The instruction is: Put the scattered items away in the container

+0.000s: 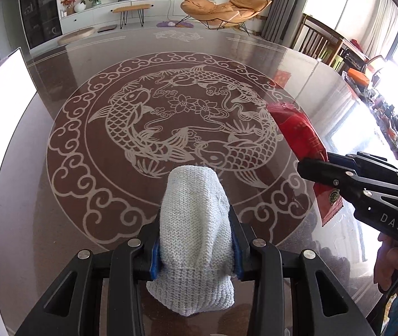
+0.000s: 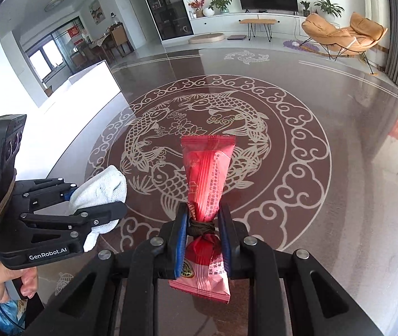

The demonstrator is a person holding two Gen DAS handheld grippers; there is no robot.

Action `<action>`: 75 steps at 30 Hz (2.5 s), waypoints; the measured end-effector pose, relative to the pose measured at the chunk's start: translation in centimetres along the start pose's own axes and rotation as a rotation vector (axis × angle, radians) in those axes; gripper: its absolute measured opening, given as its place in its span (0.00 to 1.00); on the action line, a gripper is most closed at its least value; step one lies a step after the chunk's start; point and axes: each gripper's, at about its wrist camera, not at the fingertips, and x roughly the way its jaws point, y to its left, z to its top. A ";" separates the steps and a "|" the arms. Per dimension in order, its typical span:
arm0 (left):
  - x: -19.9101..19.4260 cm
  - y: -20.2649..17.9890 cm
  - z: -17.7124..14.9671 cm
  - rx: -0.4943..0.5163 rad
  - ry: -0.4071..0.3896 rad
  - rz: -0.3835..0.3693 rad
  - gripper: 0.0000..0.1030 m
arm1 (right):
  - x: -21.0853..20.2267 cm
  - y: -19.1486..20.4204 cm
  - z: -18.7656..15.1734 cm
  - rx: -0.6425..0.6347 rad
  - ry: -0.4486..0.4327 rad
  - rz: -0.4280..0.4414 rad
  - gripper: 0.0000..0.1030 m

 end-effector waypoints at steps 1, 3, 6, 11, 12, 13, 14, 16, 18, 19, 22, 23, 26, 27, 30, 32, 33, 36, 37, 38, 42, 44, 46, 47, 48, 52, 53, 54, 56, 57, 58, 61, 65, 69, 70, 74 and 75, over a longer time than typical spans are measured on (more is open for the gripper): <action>-0.1 0.2 -0.1 -0.003 -0.003 -0.002 0.37 | -0.2 0.1 -0.2 0.009 -0.003 0.006 0.21; -0.3 0.3 -0.2 -0.002 -0.005 -0.002 0.37 | -0.6 0.1 -0.3 0.022 -0.009 0.016 0.21; -0.6 0.1 -0.7 -0.001 -0.006 -0.004 0.37 | -1.2 0.5 -0.3 0.026 -0.019 0.023 0.21; -0.9 -0.2 -1.4 -0.008 -0.004 -0.013 0.37 | -2.0 1.1 -0.3 0.020 -0.031 0.026 0.21; -0.9 -0.2 -1.4 -0.008 -0.002 -0.015 0.37 | -2.1 1.2 -0.3 0.019 -0.031 0.026 0.21; -0.8 -0.1 -1.5 -0.011 -0.002 -0.017 0.37 | -2.1 1.3 -0.4 0.019 -0.032 0.027 0.21; -0.8 -0.1 -1.7 -0.013 -0.001 -0.020 0.37 | -2.2 1.4 -0.4 0.020 -0.033 0.029 0.21; -0.7 0.2 -1.7 -0.015 0.000 -0.023 0.37 | -2.3 1.4 -0.5 0.022 -0.033 0.033 0.21; -0.9 0.3 -1.9 -0.015 -0.004 -0.024 0.37 | -2.5 1.5 -0.5 0.022 -0.035 0.033 0.21; -1.0 0.3 -2.0 -0.017 -0.008 -0.024 0.37 | -2.5 1.6 -0.5 0.020 -0.036 0.033 0.21; -1.7 0.8 -2.0 -0.026 -0.026 -0.027 0.37 | -2.6 2.0 -0.2 0.014 -0.038 0.036 0.21; -1.9 1.0 -1.9 -0.029 -0.031 -0.027 0.37 | -2.6 2.2 0.0 0.011 -0.037 0.037 0.21; -2.2 1.4 -1.7 -0.035 -0.032 -0.023 0.37 | -2.3 2.8 0.3 -0.006 -0.025 0.034 0.21; -2.4 1.7 -1.7 -0.039 -0.029 -0.024 0.37 | -2.2 3.1 0.4 -0.012 -0.023 0.035 0.21; -3.5 2.7 -1.9 -0.064 -0.038 -0.038 0.37 | -1.9 4.3 0.7 -0.029 -0.011 0.050 0.21; -5.3 4.0 -1.8 -0.083 -0.060 -0.052 0.37 | -1.9 5.6 1.5 -0.055 -0.003 0.059 0.21; -6.4 4.9 -1.7 -0.096 -0.076 -0.059 0.37 | -1.9 6.5 2.0 -0.074 -0.001 0.063 0.21; -10.9 8.4 -1.3 -0.137 -0.137 -0.059 0.37 | -2.2 10.3 4.6 -0.138 -0.013 0.092 0.21; -12.6 9.9 -1.2 -0.149 -0.160 -0.050 0.37 | -2.5 11.9 5.6 -0.161 -0.023 0.108 0.21; -14.2 11.6 -1.3 -0.159 -0.180 -0.032 0.37 | -2.7 13.6 6.7 -0.185 -0.032 0.128 0.21; -20.9 19.0 -1.9 -0.223 -0.242 0.089 0.37 | -2.7 22.1 11.3 -0.283 -0.060 0.233 0.21; -23.2 23.3 -3.0 -0.267 -0.251 0.181 0.37 | -2.0 27.3 13.0 -0.333 -0.062 0.293 0.21; -24.7 27.5 -4.5 -0.332 -0.240 0.250 0.37 | -0.8 32.2 14.2 -0.375 -0.050 0.352 0.21; -25.0 29.4 -5.3 -0.363 -0.227 0.280 0.37 | 0.1 34.7 14.4 -0.398 -0.042 0.375 0.21; -25.1 31.2 -6.3 -0.393 -0.210 0.303 0.37 | 1.0 37.0 14.5 -0.421 -0.029 0.392 0.21; -23.0 35.9 -9.8 -0.480 -0.128 0.342 0.37 | 6.2 43.9 13.1 -0.496 0.062 0.411 0.21; -22.0 36.5 -10.5 -0.497 -0.092 0.337 0.38 | 7.5 45.0 12.5 -0.514 0.086 0.400 0.21; -20.9 36.9 -11.0 -0.518 -0.059 0.337 0.41 | 8.8 45.8 11.8 -0.532 0.115 0.383 0.23; -19.7 37.3 -11.8 -0.555 -0.038 0.345 0.54 | 11.0 46.7 10.9 -0.559 0.158 0.318 0.24; -19.5 37.2 -12.2 -0.570 -0.045 0.354 0.73 | 11.7 46.8 10.7 -0.564 0.175 0.305 0.24; -19.6 37.1 -12.3 -0.589 -0.059 0.374 0.99 | 12.0 46.4 10.7 -0.562 0.194 0.309 0.28; -21.0 36.5 -12.3 -0.637 -0.132 0.442 1.00 | 11.2 45.1 11.3 -0.549 0.180 0.298 0.55; -23.3 34.9 -11.6 -0.698 -0.165 0.524 1.00 | 9.1 43.6 13.3 -0.533 0.163 0.270 0.55; -26.2 32.9 -11.0 -0.736 -0.228 0.575 1.00 | 7.2 43.2 14.7 -0.537 0.161 0.261 0.55; -26.9 32.6 -10.9 -0.745 -0.233 0.587 1.00 | 6.7 43.3 14.9 -0.538 0.162 0.264 0.55; -28.4 31.1 -10.9 -0.790 -0.228 0.620 1.00 | 5.1 43.8 15.2 -0.566 0.173 0.266 0.55; -28.7 31.0 -10.9 -0.797 -0.228 0.621 1.00 | 4.8 43.9 15.1 -0.576 0.176 0.262 0.55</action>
